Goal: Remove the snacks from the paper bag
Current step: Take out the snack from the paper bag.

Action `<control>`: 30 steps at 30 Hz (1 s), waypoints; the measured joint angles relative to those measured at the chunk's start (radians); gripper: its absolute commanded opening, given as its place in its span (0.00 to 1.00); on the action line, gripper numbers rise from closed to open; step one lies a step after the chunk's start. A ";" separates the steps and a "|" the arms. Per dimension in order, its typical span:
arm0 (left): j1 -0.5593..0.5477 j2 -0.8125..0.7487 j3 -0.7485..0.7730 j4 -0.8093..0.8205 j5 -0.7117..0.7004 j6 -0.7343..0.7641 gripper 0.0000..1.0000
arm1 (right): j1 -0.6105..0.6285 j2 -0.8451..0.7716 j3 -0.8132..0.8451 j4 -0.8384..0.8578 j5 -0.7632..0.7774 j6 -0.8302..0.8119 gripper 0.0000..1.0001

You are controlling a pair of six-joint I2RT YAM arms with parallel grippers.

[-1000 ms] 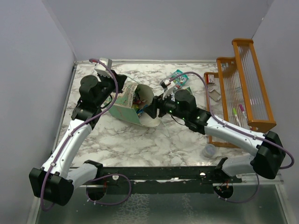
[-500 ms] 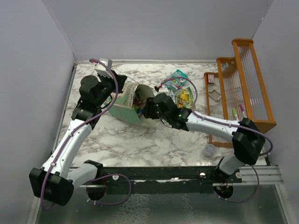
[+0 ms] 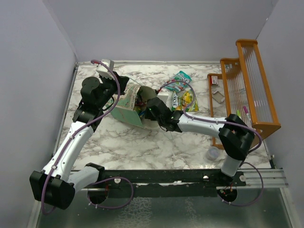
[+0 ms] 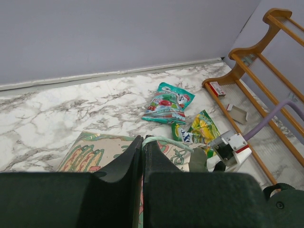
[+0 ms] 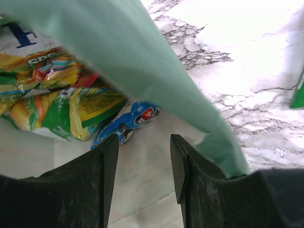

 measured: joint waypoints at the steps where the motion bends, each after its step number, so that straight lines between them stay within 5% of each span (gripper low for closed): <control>1: 0.000 0.000 0.000 0.000 0.000 0.000 0.00 | 0.000 0.011 0.004 0.006 0.008 0.000 0.50; 18: 0.000 -0.002 0.000 0.000 0.000 0.000 0.00 | 0.000 0.177 0.100 0.111 0.098 -0.008 0.54; 23: 0.000 -0.002 0.000 0.000 0.000 0.000 0.00 | 0.000 0.226 0.103 0.173 0.133 -0.038 0.45; 27: 0.000 -0.003 0.000 0.000 0.000 0.001 0.00 | 0.000 0.255 0.129 0.195 0.142 -0.058 0.21; 30: 0.000 -0.004 0.000 0.000 0.000 0.002 0.00 | 0.000 0.256 0.137 0.198 0.142 -0.068 0.20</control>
